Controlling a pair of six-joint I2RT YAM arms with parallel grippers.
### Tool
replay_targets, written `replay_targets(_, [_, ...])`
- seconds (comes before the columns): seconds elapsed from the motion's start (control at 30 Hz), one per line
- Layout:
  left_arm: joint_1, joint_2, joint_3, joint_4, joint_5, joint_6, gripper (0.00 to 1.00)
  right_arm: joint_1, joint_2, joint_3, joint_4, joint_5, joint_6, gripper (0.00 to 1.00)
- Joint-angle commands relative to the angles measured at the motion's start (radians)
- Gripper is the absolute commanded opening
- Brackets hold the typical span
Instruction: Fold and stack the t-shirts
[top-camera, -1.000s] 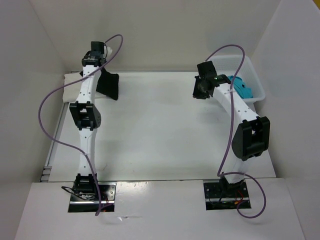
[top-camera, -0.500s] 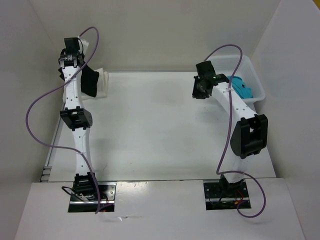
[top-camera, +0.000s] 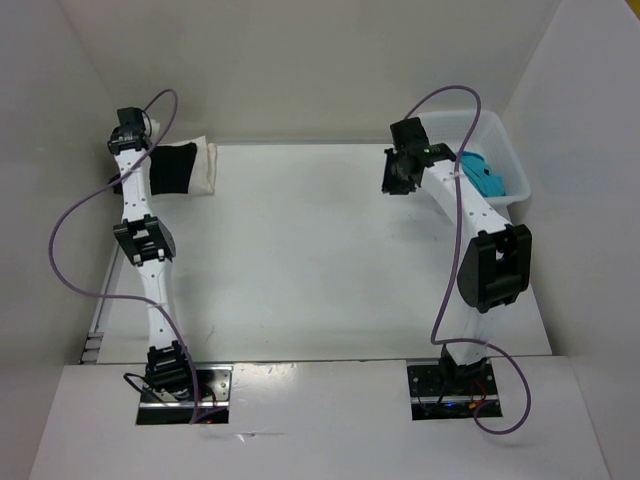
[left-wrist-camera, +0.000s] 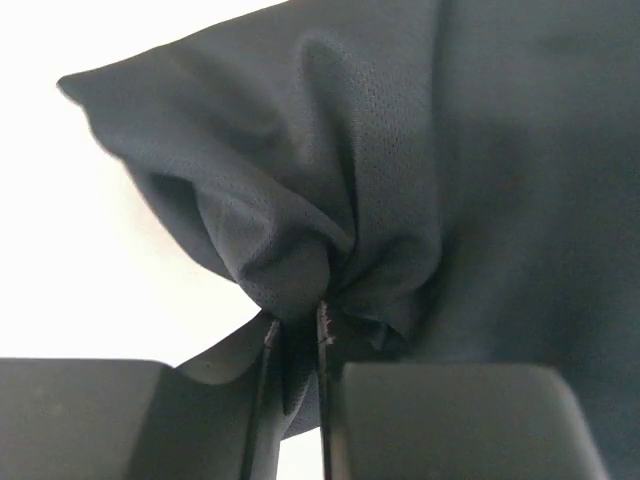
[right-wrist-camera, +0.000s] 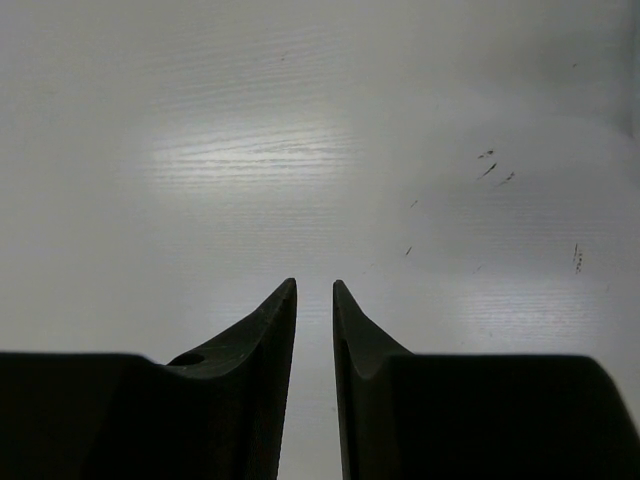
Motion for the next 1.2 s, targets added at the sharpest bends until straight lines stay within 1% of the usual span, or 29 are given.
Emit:
replay_targets(0.0, [0.043, -0.042, 0.020, 0.043, -0.091, -0.032, 0.21, -0.004, 0.016, 0.059, -0.005, -0.042, -0.011, 0.26])
replay_targets(0.03, [0.043, -0.051, 0.020, 0.043, -0.091, -0.032, 0.28, -0.004, 0.016, 0.059, -0.005, -0.042, -0.011, 0.26])
replay_targets(0.1, [0.054, -0.060, 0.020, 0.053, -0.116, -0.032, 0.31, -0.004, 0.016, 0.080, -0.005, -0.053, -0.011, 0.26])
replay_targets(0.17, [0.054, -0.070, 0.020, 0.062, -0.147, -0.019, 0.35, -0.004, 0.027, 0.090, -0.014, -0.063, -0.011, 0.26])
replay_targets(0.3, [0.054, -0.096, 0.020, 0.062, -0.174, 0.002, 0.38, -0.004, 0.027, 0.099, -0.014, -0.073, -0.011, 0.27])
replay_targets(0.33, [0.054, -0.108, 0.020, 0.062, -0.209, 0.016, 0.40, -0.004, 0.027, 0.099, -0.014, -0.082, -0.011, 0.27])
replay_targets(0.43, [0.054, -0.129, 0.020, 0.071, -0.251, 0.046, 0.45, -0.004, 0.027, 0.088, -0.014, -0.092, -0.011, 0.27])
replay_targets(0.47, [0.054, -0.142, 0.020, 0.080, -0.272, 0.066, 0.45, 0.005, 0.027, 0.088, -0.014, -0.092, -0.011, 0.27])
replay_targets(0.63, [0.034, -0.206, 0.020, 0.089, -0.295, 0.091, 0.54, 0.005, 0.027, 0.077, -0.005, -0.111, -0.011, 0.27])
replay_targets(0.67, [0.021, -0.218, 0.020, 0.077, -0.267, 0.091, 0.59, 0.014, 0.036, 0.077, -0.005, -0.120, -0.011, 0.29])
replay_targets(0.77, [-0.034, -0.267, 0.020, 0.017, -0.175, 0.091, 0.65, 0.014, 0.036, 0.068, 0.004, -0.120, -0.011, 0.29])
replay_targets(0.8, [-0.049, -0.277, 0.020, 0.002, -0.114, 0.079, 0.68, 0.014, 0.045, 0.068, 0.004, -0.120, -0.011, 0.29])
replay_targets(0.87, [-0.093, -0.288, 0.020, -0.045, -0.028, 0.079, 0.71, 0.014, 0.045, 0.068, 0.004, -0.120, -0.011, 0.29])
replay_targets(0.93, [-0.121, -0.275, 0.020, -0.087, 0.020, 0.067, 0.74, 0.024, 0.055, 0.068, 0.004, -0.120, -0.011, 0.29])
replay_targets(0.97, [-0.144, -0.266, 0.020, -0.099, 0.040, 0.067, 0.74, 0.024, 0.055, 0.059, 0.004, -0.120, -0.011, 0.29])
replay_targets(1.0, [-0.144, -0.242, 0.020, -0.110, 0.077, 0.057, 0.74, 0.024, 0.055, 0.059, 0.004, -0.120, -0.011, 0.29])
replay_targets(1.07, [-0.158, -0.208, 0.020, -0.121, 0.077, 0.048, 0.72, 0.024, 0.055, 0.048, 0.004, -0.120, -0.011, 0.29])
replay_targets(1.17, [-0.158, -0.136, 0.020, -0.121, 0.038, 0.025, 0.66, 0.024, 0.055, 0.028, 0.004, -0.120, -0.011, 0.30])
